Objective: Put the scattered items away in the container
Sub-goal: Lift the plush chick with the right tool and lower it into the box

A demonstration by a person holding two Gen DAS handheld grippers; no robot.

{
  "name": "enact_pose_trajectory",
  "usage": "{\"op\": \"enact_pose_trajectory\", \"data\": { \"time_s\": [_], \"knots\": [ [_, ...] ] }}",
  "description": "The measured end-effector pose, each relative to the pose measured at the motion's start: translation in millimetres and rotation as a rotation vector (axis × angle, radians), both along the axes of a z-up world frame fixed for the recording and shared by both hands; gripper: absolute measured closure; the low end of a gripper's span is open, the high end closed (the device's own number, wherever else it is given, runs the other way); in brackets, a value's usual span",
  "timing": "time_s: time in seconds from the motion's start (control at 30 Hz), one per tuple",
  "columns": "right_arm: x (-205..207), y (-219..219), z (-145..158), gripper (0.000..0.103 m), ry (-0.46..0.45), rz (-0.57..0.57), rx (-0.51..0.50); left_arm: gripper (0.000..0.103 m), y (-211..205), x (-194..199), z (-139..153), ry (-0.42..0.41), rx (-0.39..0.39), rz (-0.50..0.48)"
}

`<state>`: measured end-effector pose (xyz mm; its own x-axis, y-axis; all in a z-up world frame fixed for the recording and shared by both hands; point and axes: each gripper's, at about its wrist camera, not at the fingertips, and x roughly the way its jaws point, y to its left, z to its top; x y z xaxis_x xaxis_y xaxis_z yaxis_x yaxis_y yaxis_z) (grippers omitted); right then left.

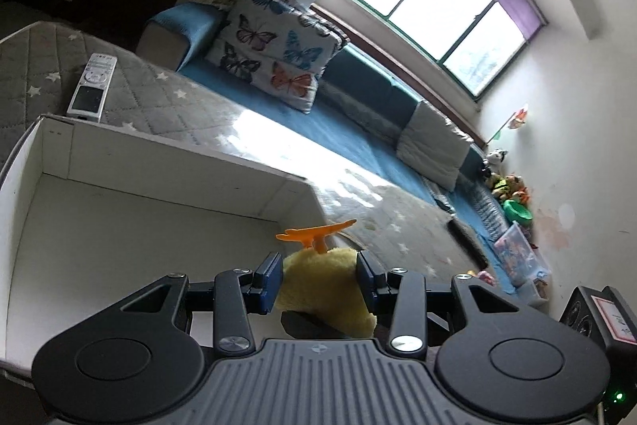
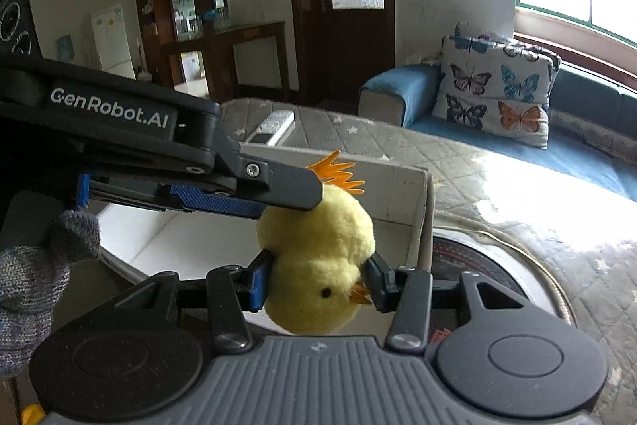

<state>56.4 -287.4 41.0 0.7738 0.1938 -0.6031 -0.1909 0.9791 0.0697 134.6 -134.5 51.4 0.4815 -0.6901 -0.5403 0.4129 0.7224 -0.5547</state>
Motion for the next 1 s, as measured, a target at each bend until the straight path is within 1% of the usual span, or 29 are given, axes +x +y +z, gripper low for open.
{"op": "enact_pose_trajectory", "data": {
  "time_s": [0.2,0.5,0.73,0.87,1.0],
  "knots": [
    [18.4,5.1,-17.2,0.055,0.046,0.004,-0.024,0.06,-1.3,17.3,-16.9,0.049,0.004,0.006],
    [25.8,7.2,-29.7,0.054,0.096,-0.004,-0.048,0.06,-5.1,25.3,-32.8,0.097,0.002,-0.001],
    [26.5,9.8,-29.8,0.054,0.102,-0.003,-0.059,0.06,-3.1,29.2,-37.2,0.116,-0.006,0.007],
    [27.5,5.6,-28.2,0.053,0.097,0.003,-0.04,0.06,-4.5,32.7,-42.2,0.136,0.008,0.002],
    [24.9,5.0,-24.9,0.053,0.089,-0.002,-0.047,0.06,-8.2,33.5,-48.1,0.155,0.021,-0.009]
  ]
}}
